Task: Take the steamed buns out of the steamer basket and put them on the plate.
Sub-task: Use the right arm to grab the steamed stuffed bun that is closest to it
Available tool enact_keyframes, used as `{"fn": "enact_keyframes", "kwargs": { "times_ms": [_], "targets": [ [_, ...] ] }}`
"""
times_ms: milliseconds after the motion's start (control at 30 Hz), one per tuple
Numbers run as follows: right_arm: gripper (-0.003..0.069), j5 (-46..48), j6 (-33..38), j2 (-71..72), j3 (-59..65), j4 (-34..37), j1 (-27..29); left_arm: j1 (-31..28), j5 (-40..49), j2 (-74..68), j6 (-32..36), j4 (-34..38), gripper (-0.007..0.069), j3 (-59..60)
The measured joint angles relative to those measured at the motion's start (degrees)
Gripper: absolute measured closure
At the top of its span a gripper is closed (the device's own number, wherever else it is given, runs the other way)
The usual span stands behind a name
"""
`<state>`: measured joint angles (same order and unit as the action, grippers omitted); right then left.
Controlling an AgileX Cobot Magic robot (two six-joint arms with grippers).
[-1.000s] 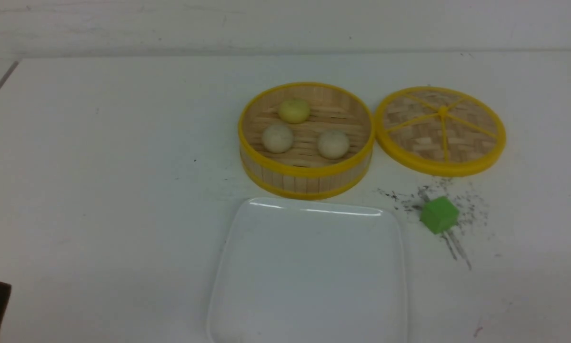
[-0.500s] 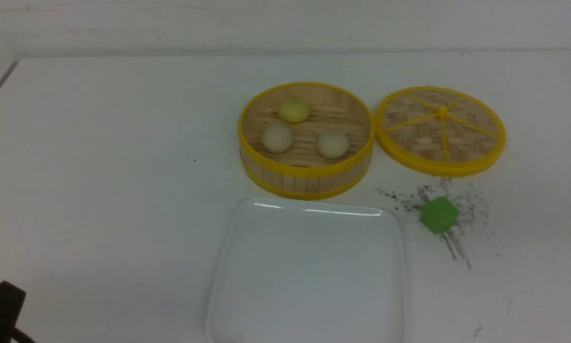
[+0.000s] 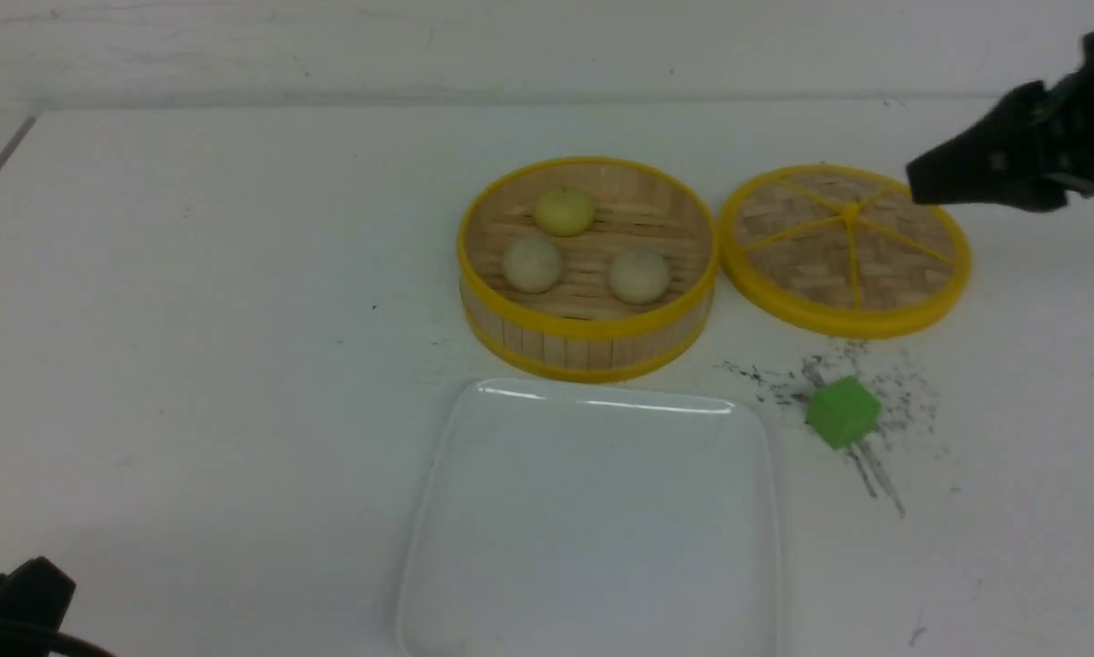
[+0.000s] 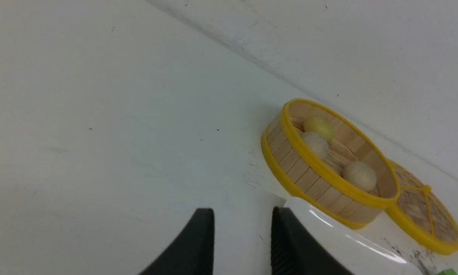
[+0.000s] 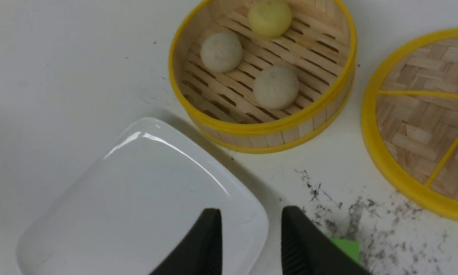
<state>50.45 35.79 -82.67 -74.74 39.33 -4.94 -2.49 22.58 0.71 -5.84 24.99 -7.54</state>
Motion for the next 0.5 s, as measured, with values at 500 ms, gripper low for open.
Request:
{"fn": "enact_keyframes", "kwargs": {
  "times_ms": [500],
  "targets": [
    [0.0416,9.89,10.86,-32.25,-26.36,4.82,-2.60,0.00,1.47,0.00,0.20,1.40,0.0379,0.00]
  ]
}}
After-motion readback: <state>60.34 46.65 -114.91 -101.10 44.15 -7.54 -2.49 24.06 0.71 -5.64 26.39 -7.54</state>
